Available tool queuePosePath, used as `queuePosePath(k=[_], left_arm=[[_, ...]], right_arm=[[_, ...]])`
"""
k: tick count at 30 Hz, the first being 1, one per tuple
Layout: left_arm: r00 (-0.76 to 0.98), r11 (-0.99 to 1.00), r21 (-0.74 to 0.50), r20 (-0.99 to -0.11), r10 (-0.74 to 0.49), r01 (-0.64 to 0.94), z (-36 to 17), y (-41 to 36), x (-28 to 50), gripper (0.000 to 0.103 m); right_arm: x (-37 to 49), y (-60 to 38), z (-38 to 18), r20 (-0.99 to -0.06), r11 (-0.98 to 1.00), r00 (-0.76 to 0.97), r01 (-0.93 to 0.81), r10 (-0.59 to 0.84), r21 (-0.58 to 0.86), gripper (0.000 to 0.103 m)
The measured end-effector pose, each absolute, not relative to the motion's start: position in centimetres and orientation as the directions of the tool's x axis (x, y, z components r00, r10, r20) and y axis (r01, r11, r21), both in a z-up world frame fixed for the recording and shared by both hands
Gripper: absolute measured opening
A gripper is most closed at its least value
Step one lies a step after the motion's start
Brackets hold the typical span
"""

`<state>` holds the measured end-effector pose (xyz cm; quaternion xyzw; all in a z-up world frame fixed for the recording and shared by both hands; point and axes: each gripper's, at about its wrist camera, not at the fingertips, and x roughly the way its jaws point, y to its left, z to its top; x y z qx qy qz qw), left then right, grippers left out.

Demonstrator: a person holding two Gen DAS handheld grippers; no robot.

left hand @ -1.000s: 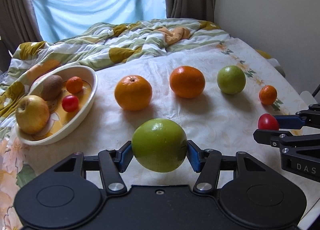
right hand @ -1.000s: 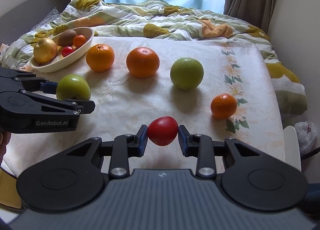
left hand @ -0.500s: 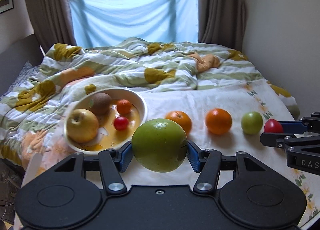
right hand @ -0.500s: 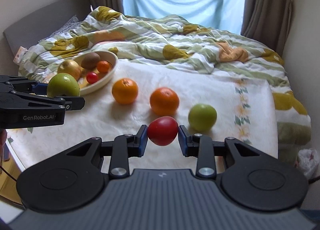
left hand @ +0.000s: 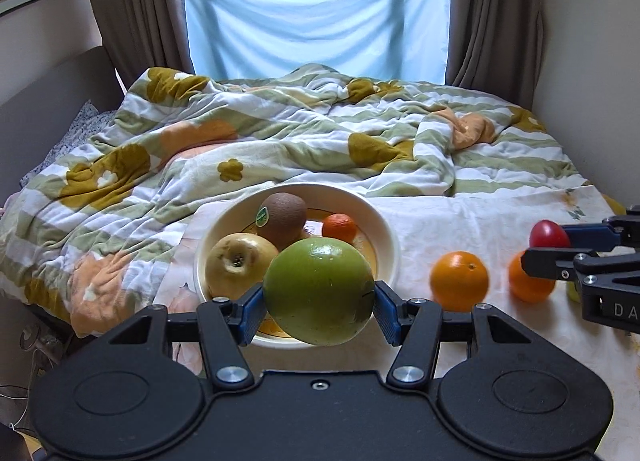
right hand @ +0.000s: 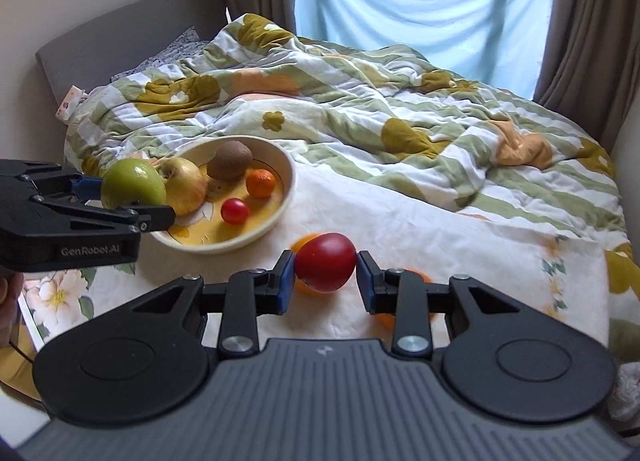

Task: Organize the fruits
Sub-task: 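Carry the green apple and red tomato in both tools over the white bowl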

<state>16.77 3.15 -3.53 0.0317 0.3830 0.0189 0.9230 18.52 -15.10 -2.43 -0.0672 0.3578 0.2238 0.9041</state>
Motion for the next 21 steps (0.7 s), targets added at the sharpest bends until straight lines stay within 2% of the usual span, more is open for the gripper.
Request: queuePosePath(k=[10,21], left_arm=[[0.647,0.996,0.079,-0.762,0.033,0.042,-7.0,4.9,20.5,0.061],[0.624,0.982,0.133,-0.781,0.020,0.135,-8.7,3.7,21.9,0.061]], right_arm=[[23.8,-9.8,-4.0,-0.711,0.874,0.599,-0.484,0.368,0.045,0.048],[27.3,-7.7,-5.2,-0.738,0.878,0.569,-0.475,0.363,0.065,0.048]])
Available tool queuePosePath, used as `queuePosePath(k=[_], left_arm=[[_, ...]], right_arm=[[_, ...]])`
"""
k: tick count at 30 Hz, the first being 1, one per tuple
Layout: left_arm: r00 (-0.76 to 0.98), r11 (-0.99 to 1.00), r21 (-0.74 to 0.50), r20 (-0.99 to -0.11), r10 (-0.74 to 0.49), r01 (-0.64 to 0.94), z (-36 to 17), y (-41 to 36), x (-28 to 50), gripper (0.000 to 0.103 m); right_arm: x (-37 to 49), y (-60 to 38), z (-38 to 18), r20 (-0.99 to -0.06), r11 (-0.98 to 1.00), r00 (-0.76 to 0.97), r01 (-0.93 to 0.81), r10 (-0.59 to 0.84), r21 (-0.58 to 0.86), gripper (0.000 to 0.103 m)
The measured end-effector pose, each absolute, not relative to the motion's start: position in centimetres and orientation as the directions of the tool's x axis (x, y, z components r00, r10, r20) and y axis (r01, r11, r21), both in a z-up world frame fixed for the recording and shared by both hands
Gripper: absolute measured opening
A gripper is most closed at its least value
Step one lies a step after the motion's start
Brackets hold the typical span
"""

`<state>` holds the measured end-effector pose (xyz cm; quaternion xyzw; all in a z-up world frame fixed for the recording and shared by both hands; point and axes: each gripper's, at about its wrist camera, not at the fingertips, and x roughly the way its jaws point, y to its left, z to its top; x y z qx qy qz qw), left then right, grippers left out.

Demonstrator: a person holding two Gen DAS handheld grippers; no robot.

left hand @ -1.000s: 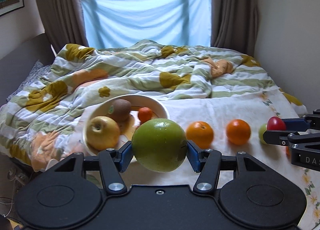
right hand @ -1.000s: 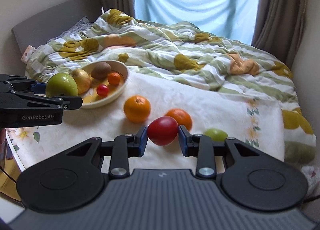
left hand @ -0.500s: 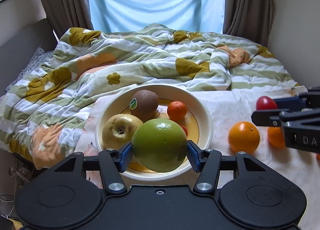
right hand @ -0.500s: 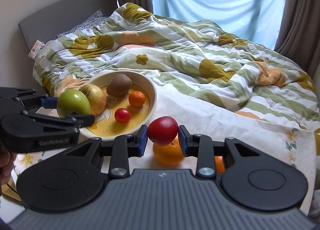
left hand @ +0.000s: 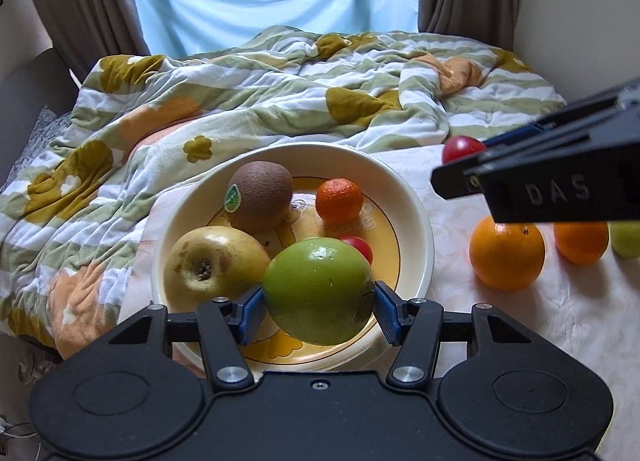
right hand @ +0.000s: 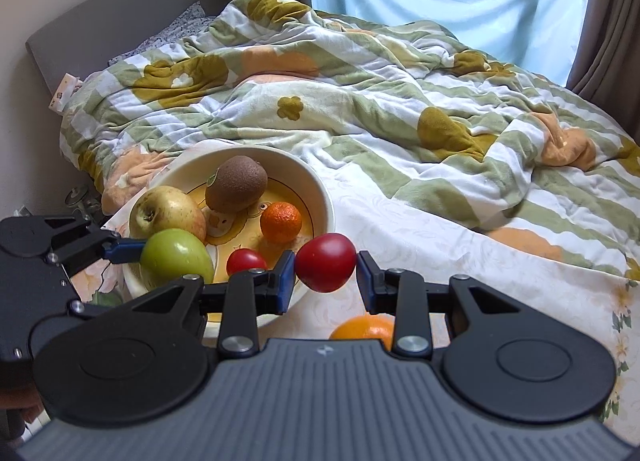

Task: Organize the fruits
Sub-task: 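Carry the green apple and red tomato in both tools over the white bowl, then open the left tool on the apple while the right tool releases the tomato into the bowl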

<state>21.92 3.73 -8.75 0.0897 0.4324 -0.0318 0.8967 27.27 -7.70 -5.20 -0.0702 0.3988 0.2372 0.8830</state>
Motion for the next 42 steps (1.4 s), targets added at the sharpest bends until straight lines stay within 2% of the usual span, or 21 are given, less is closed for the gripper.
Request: queuePosePath(k=[7,9,13,14,23,38,40,41,42], left_arm=[[0.602,0.981,0.122,-0.799,0.008,0.148,-9.3,3.8,22.2,0.062],[0.607,0.981,0.121,-0.795,0.003,0.153,-9.2,3.8,22.1,0.065],[0.634,0.979,0.123,-0.773,-0.007,0.162,-8.3,3.6,21.6,0.091],[0.642,0.978,0.130,-0.767,-0.004,0.161,-8.1,3.6,21.4,0.093],[0.648,0.991,0.094,-0.762,0.010,0.095,-6.8,5.4,19.6,0.097],[0.640,0.995,0.097,-0.764,0.078,-0.006,-6.3,8.7,18.3,0.097],[0.640,0.996,0.092,-0.765,0.077,-0.009,-6.2,8.8,18.2,0.097],[0.639,0.996,0.090,-0.766,0.076,-0.010,-6.2,8.9,18.1,0.097],[0.637,0.996,0.086,-0.767,0.075,-0.013,-6.2,9.0,18.0,0.097]], right_arm=[[28.1,-7.3,-5.4,-0.747,0.879,0.560,-0.472,0.358,0.067,0.048],[28.2,-7.2,-5.4,-0.749,0.880,0.560,-0.471,0.355,0.065,0.048],[28.5,-7.2,-5.5,-0.755,0.884,0.554,-0.463,0.350,0.070,0.048],[28.5,-7.2,-5.5,-0.756,0.884,0.553,-0.461,0.351,0.073,0.048],[29.3,-5.6,-5.2,-0.766,0.867,0.526,-0.492,0.371,0.082,0.048],[31.4,-2.3,-8.0,-0.812,0.854,0.437,-0.502,0.386,0.136,0.049],[31.3,-2.2,-7.9,-0.808,0.854,0.444,-0.503,0.387,0.132,0.056],[31.2,-2.3,-7.7,-0.803,0.852,0.450,-0.506,0.391,0.132,0.068],[31.0,-2.4,-7.5,-0.796,0.853,0.460,-0.505,0.393,0.130,0.084]])
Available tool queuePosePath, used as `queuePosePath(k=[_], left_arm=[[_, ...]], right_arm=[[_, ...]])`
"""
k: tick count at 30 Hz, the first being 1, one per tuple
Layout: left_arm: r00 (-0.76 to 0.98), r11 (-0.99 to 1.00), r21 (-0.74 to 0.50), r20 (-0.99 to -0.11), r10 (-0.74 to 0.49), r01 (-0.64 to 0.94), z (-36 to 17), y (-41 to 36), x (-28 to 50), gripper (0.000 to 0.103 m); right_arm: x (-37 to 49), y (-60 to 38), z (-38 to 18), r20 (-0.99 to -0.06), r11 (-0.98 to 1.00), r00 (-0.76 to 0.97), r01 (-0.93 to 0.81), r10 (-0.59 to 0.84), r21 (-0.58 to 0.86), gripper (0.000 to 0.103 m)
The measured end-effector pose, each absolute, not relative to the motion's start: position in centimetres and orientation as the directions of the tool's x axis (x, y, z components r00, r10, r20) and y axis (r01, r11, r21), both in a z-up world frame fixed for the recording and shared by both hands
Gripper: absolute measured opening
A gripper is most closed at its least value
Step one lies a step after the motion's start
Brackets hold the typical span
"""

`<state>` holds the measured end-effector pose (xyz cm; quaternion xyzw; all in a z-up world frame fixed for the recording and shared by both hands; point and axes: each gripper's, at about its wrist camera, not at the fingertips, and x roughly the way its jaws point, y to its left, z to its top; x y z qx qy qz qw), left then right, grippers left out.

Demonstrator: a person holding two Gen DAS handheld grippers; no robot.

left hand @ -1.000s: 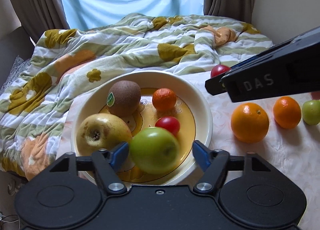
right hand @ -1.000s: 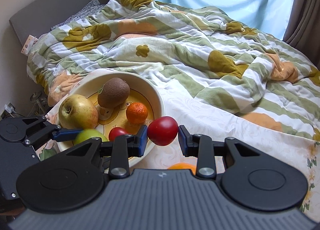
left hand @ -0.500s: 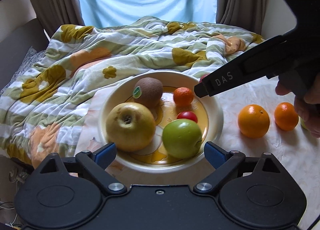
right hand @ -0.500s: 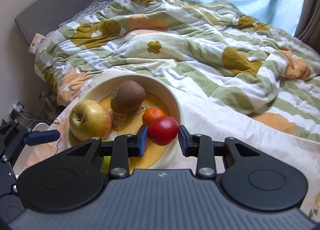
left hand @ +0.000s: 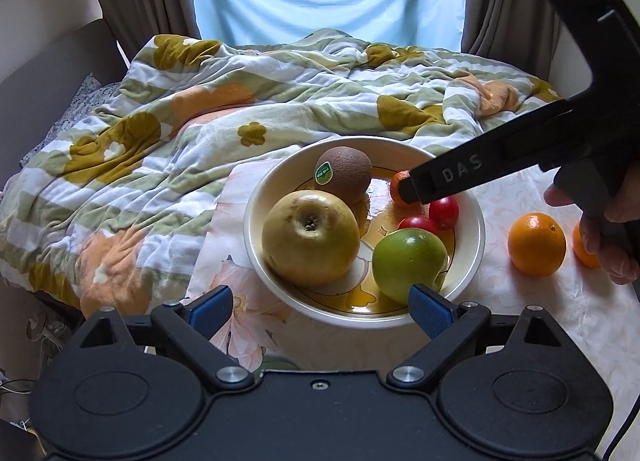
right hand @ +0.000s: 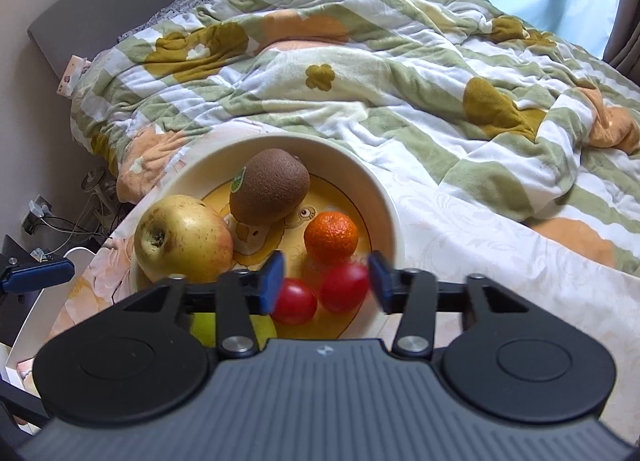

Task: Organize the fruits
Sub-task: 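Open the left tool on the apple while the right tool releases the tomato into the bowl, then move both open tools away from the bowl back over the fruit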

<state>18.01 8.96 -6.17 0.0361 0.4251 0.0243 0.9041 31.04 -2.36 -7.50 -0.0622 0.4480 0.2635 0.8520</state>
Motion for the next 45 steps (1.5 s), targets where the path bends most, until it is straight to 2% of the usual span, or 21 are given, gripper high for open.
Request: queuePosePath(k=[2,19,35,45], left_arm=[[0.634,0.997,0.076,-0.770,0.072,-0.020,-6.0,9.2,17.9,0.097],[0.703,0.993,0.088,-0.701,0.121,-0.083,-2.0,7.0,14.0,0.097],[0.738,0.997,0.072,-0.674,0.019,0.040,-0.1,-0.9,8.9,0.097],[0.741,0.987,0.084,-0.670,-0.044,0.134,-0.5,-5.0,10.5,0.097]], right_arm=[[30.7,-2.5,-6.9,-0.778,0.861,0.493,-0.495,0.389,0.117,0.103],[24.8,-7.9,-1.1,-0.706,0.902,0.594,-0.405,0.385,0.151,0.103],[15.1,-18.9,1.3,-0.667,0.959,0.696,-0.257,0.267,0.116,0.103],[12.4,-24.5,0.2,-0.670,0.979,0.716,-0.184,0.198,0.093,0.103]])
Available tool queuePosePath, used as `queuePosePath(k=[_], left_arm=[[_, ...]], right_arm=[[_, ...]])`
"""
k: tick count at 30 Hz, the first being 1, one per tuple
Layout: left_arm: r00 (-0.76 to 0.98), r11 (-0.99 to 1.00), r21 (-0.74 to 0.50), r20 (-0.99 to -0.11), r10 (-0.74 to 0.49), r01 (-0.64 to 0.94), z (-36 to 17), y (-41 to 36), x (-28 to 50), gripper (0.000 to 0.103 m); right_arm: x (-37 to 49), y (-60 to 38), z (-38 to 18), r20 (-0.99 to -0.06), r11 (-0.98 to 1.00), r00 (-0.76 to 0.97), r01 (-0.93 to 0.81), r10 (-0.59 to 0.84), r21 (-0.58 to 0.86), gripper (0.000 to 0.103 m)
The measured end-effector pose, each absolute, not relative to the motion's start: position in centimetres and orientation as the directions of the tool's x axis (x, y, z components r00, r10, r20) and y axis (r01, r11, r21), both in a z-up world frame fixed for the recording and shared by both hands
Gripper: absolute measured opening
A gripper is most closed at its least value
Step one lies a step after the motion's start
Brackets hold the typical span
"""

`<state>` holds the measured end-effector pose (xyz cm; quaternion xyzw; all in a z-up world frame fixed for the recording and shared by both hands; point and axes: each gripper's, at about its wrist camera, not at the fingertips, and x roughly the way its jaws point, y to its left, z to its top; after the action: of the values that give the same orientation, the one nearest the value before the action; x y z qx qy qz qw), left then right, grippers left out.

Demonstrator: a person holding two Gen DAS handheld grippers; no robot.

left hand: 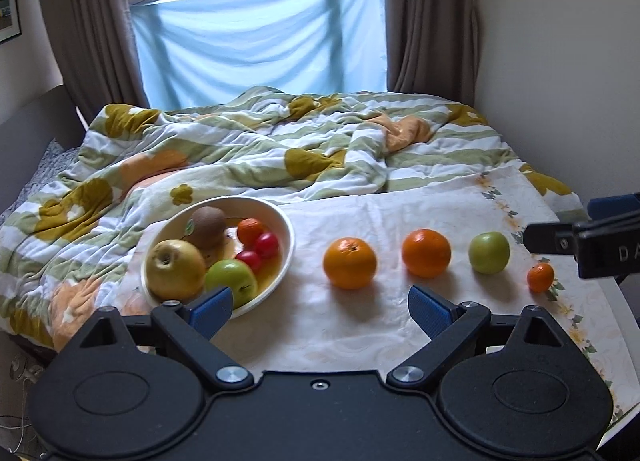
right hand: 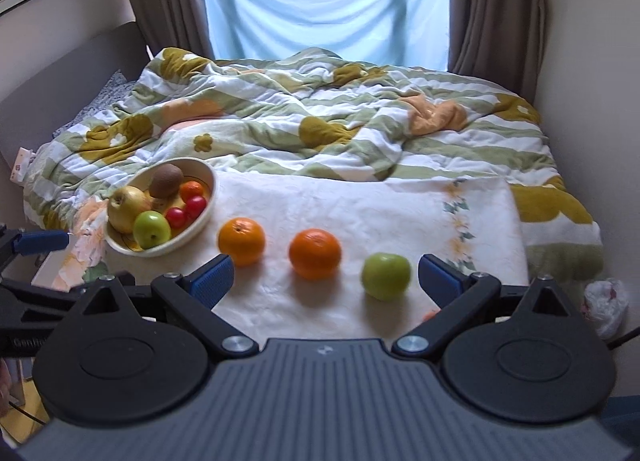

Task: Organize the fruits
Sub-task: 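Move both open tools away from the bowl back over the fruit, then grasp a large orange with the left tool while the right tool grasps a green apple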

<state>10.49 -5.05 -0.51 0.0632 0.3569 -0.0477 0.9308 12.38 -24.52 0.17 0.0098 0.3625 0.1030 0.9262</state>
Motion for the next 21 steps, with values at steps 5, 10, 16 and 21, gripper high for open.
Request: queuePosePath(k=[5,10,16,21], left_arm=[[0.721,0.983,0.085,-0.690,-0.060,0.163,-1.9,-6.0,13.3,0.097],[0.688,0.979,0.079,-0.722,-0.074,0.187,-3.5,-6.3,16.2,0.097],[0.643,0.973,0.076,-0.761,-0.086,0.219,-5.6,-6.6,19.6,0.097],[0.614,0.968,0.063,-0.783,-0.102,0.242,-7.3,-6.9,22.1,0.097]], right_arm=[[12.9,-26.9,-1.3,-0.686,0.985,0.708,-0.127,0.170,0.114,0.103],[14.7,-28.1,-2.7,-0.710,0.988,0.688,-0.085,0.150,0.126,0.103],[17.8,-27.9,-4.3,-0.738,0.991,0.662,-0.076,0.133,0.110,0.103],[20.3,-27.4,-5.8,-0.762,0.992,0.636,-0.066,0.123,0.104,0.103]])
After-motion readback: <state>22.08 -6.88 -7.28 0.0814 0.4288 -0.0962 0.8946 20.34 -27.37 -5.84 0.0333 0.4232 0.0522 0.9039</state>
